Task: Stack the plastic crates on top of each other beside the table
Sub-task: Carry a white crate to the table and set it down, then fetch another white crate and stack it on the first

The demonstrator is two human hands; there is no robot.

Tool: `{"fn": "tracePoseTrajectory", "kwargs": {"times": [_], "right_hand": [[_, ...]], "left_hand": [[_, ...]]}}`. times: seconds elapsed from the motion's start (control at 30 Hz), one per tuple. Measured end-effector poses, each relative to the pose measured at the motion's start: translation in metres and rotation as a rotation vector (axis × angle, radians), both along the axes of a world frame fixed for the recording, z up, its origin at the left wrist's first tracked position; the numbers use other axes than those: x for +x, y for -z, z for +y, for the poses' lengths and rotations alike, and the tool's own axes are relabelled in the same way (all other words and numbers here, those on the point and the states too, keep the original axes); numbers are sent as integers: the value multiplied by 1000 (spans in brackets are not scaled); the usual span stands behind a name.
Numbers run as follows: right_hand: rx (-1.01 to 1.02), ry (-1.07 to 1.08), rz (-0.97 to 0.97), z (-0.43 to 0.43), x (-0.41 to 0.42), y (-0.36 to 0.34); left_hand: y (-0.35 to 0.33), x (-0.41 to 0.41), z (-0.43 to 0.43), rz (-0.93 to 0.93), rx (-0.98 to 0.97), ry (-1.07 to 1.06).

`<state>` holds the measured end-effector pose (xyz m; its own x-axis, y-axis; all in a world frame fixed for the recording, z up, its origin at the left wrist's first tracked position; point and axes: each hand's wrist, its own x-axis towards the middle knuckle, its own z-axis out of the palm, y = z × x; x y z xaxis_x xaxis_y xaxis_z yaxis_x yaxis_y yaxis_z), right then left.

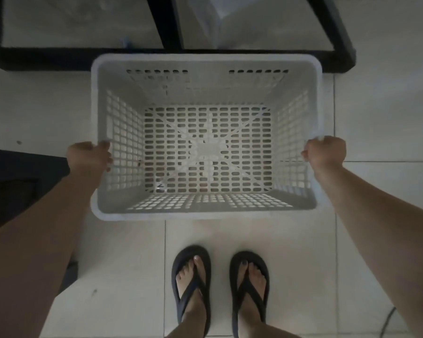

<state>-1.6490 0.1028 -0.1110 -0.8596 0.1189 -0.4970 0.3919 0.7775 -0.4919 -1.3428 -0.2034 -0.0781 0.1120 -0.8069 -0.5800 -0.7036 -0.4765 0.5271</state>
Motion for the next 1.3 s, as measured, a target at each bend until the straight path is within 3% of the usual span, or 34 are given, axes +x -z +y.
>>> {"fn": "tracePoseTrajectory", "kwargs": {"times": [0.1, 0.23, 0.4, 0.53, 0.7, 0.9, 1.0, 1.1, 1.3], "right_hand": [[79, -167, -85, -5, 4, -33], [285, -402, -257, -18, 18, -116], [232, -658, -402, -45, 47, -270], [172, -841, -352, -67, 69, -392], [205, -1194, -174, -96, 104, -505], [258, -1609, 39, -147, 201, -591], [244, -1783, 121, -152, 283, -617], [323, -2059, 75, -149, 368, -625], [310, -2316, 58, -126, 568, -644]], "left_hand": [[-25, 4, -1, 14, -34, 118], [-107, -3, 1, 39, 38, 155], [-261, -11, 11, 81, 55, 342], [-384, -3, 30, 63, 33, 468], [-501, 50, 58, 69, -83, 425], [-604, 163, 109, -44, -276, 374], [-630, 242, 152, -80, -272, 303], [-635, 321, 200, -132, -218, 242], [-642, 533, 299, -239, -207, -202]]}}
